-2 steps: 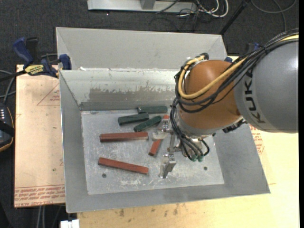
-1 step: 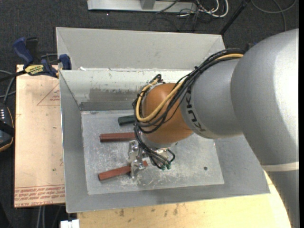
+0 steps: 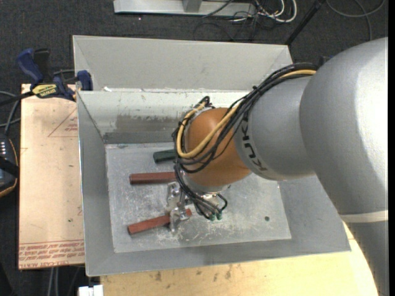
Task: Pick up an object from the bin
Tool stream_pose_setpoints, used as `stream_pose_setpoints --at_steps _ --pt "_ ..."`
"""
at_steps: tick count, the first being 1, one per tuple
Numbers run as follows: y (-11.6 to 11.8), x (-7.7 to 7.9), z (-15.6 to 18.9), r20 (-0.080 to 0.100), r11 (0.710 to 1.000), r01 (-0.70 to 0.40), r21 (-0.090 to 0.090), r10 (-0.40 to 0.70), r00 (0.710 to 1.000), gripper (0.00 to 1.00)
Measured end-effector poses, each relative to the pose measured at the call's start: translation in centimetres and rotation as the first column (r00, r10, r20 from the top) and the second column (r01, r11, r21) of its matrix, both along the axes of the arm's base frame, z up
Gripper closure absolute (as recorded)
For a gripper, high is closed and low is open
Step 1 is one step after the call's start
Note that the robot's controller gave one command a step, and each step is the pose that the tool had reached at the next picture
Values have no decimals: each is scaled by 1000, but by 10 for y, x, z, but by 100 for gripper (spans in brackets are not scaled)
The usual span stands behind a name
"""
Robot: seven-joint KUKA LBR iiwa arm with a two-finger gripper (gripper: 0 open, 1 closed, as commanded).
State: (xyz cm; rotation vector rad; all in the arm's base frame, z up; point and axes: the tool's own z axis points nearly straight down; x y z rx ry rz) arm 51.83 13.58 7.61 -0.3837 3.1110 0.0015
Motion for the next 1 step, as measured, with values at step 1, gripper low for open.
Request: stream_pose_setpoints --at_steps 1 --pt "-14 -5 159 1 999 33 1 -33 999 100"
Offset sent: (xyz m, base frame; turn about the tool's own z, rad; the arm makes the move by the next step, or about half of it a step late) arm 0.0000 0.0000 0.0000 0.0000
